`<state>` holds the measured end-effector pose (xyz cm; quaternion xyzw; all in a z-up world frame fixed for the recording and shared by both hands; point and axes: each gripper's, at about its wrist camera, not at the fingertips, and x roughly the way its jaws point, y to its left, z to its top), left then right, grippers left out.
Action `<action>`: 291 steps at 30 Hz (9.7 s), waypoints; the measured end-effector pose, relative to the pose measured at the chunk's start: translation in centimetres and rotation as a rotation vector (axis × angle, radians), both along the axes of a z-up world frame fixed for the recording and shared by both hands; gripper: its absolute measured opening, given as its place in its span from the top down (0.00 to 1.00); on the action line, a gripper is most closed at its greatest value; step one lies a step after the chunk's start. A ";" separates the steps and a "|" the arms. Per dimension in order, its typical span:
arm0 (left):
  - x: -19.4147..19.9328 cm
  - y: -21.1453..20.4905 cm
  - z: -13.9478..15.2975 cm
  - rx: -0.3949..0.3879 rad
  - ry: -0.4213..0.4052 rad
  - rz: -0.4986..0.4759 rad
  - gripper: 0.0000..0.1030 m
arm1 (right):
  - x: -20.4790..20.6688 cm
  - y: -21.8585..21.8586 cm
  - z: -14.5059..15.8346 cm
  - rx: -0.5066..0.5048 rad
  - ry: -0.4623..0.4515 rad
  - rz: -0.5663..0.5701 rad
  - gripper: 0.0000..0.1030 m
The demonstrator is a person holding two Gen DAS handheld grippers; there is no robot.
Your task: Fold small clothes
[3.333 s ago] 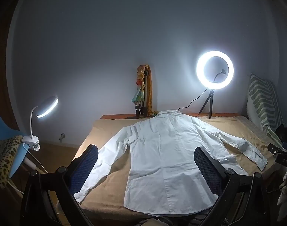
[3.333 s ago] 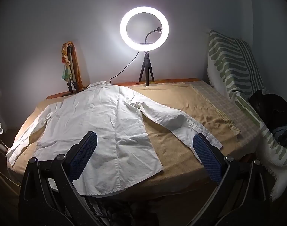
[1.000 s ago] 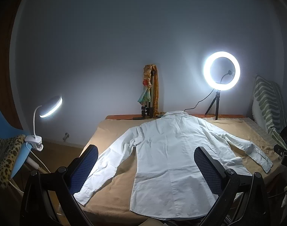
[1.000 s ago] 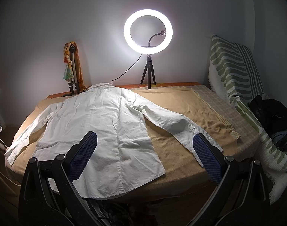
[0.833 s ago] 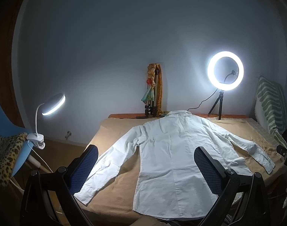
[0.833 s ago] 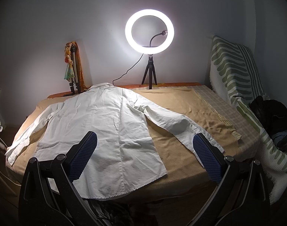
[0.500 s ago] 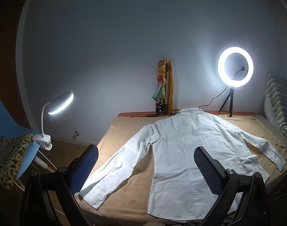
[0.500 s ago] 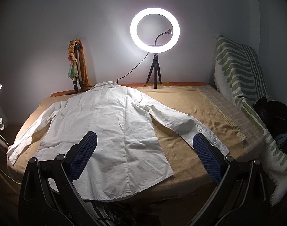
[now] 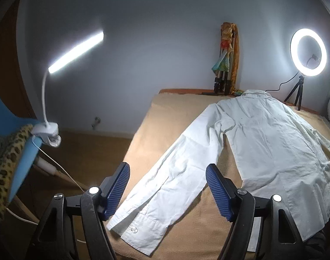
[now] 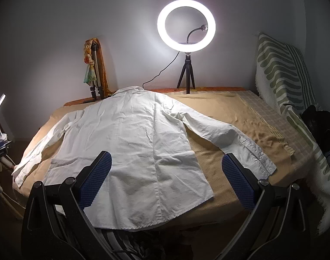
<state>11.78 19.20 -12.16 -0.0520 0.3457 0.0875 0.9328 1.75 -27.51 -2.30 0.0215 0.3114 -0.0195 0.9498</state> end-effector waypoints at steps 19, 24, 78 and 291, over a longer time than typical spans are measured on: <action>7.6 6.5 -10.4 -0.207 0.221 -0.034 0.57 | 1.9 3.1 -1.6 -0.031 0.054 0.061 0.00; 7.9 6.0 -10.7 -0.243 0.199 -0.069 0.93 | 2.1 3.8 -2.0 -0.037 0.063 0.079 0.00; -3.2 -11.2 -6.8 -0.407 0.168 -0.415 0.69 | 13.0 13.6 -12.1 0.280 0.502 0.470 0.23; 5.0 -27.9 -1.6 -0.462 0.142 -0.714 0.62 | 9.0 -3.8 -7.0 0.079 0.366 0.506 0.95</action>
